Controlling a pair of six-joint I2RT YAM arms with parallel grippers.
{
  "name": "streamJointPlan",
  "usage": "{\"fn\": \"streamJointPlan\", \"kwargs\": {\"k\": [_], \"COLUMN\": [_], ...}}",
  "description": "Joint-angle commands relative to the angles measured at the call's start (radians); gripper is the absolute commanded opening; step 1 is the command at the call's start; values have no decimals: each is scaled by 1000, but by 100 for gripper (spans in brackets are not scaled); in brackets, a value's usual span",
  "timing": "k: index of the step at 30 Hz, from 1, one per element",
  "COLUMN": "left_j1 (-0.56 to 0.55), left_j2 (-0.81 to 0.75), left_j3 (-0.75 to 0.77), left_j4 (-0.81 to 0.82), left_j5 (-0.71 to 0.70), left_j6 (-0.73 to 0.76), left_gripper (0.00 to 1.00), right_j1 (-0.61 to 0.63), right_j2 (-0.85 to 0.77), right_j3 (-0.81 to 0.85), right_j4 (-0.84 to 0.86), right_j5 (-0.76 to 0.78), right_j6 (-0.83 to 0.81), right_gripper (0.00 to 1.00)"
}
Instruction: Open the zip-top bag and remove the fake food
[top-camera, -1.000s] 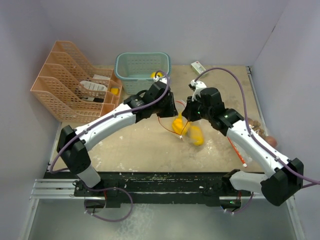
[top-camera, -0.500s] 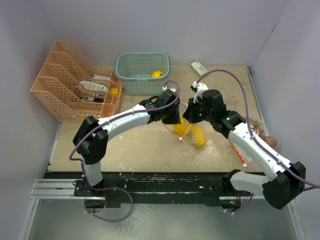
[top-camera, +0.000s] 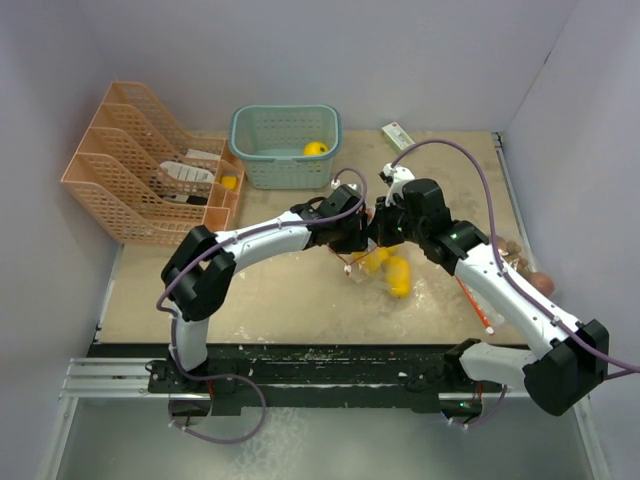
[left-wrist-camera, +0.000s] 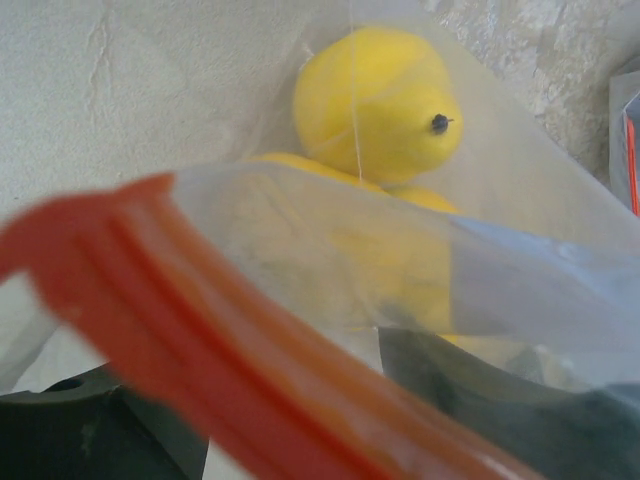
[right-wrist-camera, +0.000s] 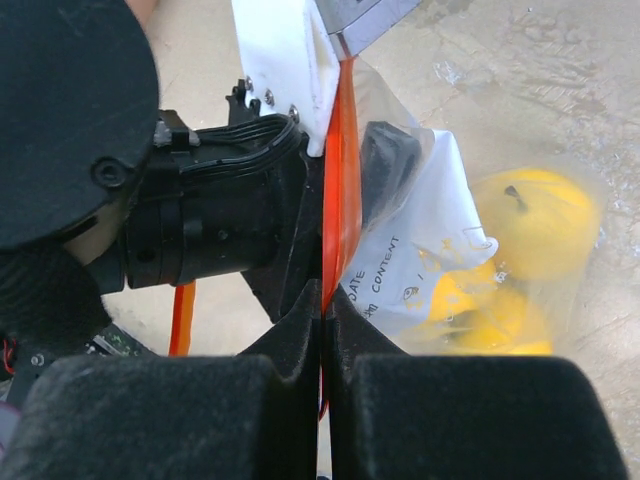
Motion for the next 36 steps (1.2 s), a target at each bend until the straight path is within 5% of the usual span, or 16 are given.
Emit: {"fn": "streamJointPlan", "kwargs": {"k": [1,8,12,23,36], "left_j1": [-9,-53,-65,-66,-66], "left_j2": [49,175,223,130,-56], "left_j3": [12,75,122,97,54], "left_j4": [71,24,-3,-44,-149], "left_j5": [67,84,91,28,-100], "left_j6": [-14,-23,-15,21,82], "left_gripper": [66,85,86,39,19], "right_j1": [-3,-2,-3,-3,-3], "right_j2": [0,-3,-9,-21,-7], "right_j3": [-1,-10,-10,-48,-43], "right_j4": [37,39,35,23,16], "right_j5": [-18,-27,-28,-31,-8], "right_j6": [-9,-9,-8,2,2], "right_gripper": [0,0,0,0,0]}}
